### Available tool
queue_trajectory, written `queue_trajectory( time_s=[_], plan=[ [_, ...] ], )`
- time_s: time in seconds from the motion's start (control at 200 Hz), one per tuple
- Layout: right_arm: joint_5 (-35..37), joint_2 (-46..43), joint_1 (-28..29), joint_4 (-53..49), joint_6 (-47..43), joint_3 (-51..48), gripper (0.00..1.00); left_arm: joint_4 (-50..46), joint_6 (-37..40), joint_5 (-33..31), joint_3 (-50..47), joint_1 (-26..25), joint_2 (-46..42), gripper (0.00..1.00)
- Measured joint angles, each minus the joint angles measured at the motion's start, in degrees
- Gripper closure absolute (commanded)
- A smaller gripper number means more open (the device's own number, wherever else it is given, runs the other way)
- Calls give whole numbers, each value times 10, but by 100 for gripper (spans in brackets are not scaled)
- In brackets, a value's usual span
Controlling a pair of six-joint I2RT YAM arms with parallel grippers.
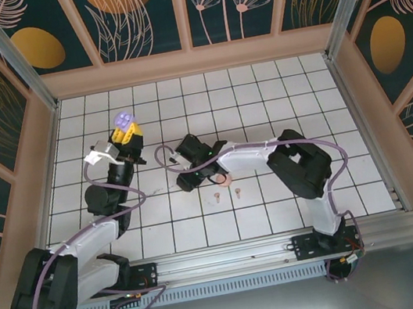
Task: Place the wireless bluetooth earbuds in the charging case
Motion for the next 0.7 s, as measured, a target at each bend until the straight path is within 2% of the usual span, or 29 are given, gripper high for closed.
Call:
queue_trajectory(
  time_s=[0.701],
  plan=[
    [36,43,18,-5,-10,36,59,-4,0,-14,-7,10,-13,100]
  ],
)
